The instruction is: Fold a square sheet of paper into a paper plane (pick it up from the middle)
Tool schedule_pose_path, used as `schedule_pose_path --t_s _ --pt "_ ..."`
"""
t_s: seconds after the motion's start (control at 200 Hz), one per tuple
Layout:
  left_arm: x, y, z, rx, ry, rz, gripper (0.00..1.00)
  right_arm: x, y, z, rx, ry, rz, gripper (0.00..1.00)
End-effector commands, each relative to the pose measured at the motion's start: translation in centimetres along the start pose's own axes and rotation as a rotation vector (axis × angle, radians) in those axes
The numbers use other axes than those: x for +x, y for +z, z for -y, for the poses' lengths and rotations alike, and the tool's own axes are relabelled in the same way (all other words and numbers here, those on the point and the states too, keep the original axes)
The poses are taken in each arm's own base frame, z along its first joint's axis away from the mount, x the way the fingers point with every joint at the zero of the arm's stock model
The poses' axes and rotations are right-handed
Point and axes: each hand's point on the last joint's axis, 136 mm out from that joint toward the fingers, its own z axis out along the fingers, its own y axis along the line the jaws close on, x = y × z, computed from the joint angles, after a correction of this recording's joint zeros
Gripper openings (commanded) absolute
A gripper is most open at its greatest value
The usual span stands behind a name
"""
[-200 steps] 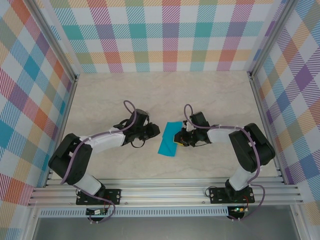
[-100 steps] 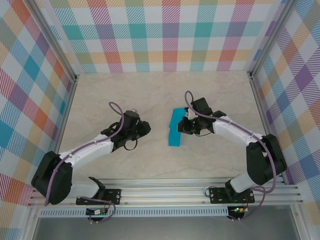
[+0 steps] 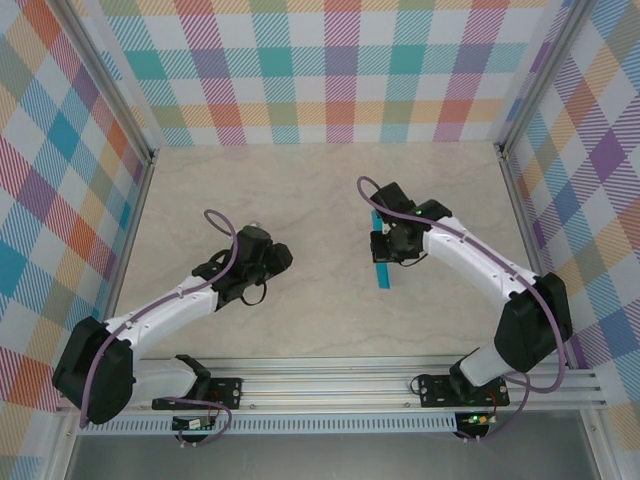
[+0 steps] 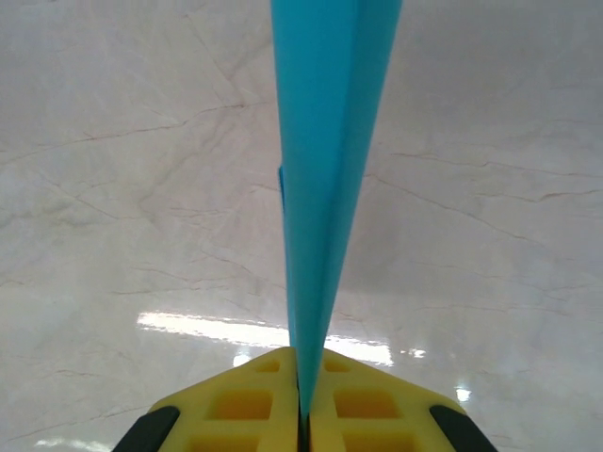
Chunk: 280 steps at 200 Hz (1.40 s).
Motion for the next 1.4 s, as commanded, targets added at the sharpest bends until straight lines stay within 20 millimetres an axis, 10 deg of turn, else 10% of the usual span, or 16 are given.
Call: schedule_pose_path --t_s 0.0,0.565,0.92,1.13,1.395 --pt "-0.4 -0.4 -1.5 -0.043 -0.024 0.031 0.44 0.2 -0.3 2.2 0.237 -0.068 -0.020 0.08" --pt "-1.0 -2.2 -3.1 -0.076 -0.057 0.093 0.48 2.2 5.1 0.3 0.431 -0.074 -0.168 0.09" --pt "-0.7 -2.5 -3.5 -0.079 -0.072 0.093 0.50 3.5 10.2 -6.8 0.155 0.038 -0.297 0.20" --pt "-0.3 -2.3 -3.2 -0.065 -0.066 0.063 0.53 2.1 8.0 -11.1 -0.162 0.088 -0.244 0.48" --pt "0.9 -0.8 -1.0 0.015 -0.017 -0.044 0.59 1.0 4.6 -6.8 -0.449 0.173 0.037 0.62"
